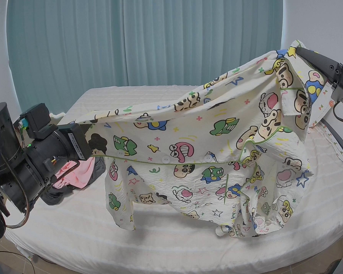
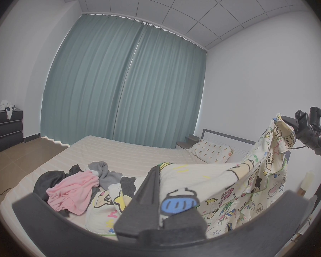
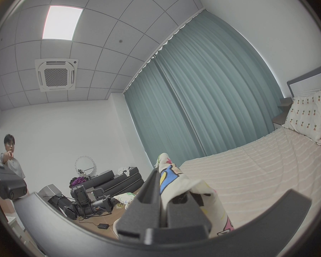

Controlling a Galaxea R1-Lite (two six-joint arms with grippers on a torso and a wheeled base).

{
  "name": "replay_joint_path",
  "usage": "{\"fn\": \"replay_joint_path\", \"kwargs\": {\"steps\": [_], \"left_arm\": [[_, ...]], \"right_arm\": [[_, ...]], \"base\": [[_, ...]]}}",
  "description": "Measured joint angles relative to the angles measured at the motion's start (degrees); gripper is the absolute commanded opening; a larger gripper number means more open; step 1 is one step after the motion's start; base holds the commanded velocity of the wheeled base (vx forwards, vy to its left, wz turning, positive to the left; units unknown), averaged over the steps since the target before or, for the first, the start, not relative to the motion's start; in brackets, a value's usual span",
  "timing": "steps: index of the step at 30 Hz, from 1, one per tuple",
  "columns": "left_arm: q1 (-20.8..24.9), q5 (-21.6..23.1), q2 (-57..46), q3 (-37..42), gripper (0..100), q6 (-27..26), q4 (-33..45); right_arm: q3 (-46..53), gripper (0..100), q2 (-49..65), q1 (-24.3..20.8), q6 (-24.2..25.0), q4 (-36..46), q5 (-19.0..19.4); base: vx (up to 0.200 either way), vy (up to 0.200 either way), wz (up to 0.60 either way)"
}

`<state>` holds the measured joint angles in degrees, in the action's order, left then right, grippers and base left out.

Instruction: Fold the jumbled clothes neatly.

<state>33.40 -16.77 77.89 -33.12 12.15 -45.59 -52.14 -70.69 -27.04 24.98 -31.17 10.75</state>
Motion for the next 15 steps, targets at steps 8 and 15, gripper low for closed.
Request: {"fn": "replay_joint_path", "kwargs": {"steps": [8,15], "left_arm": [[0.3,0.0,0.2,0.0,0,0.0,0.0],[0.6,0.0,0.2,0.1,0,0.0,0.0]], "right_arm": [[0.0,0,-0.1,0.0,0.1,0.0,0.0],[1.6,0,-0.1,0.0,0.2,-0.1,0.0]], "base": [[0.0,-0.2,0.0],[0.0,-0.2,0.0]]}}
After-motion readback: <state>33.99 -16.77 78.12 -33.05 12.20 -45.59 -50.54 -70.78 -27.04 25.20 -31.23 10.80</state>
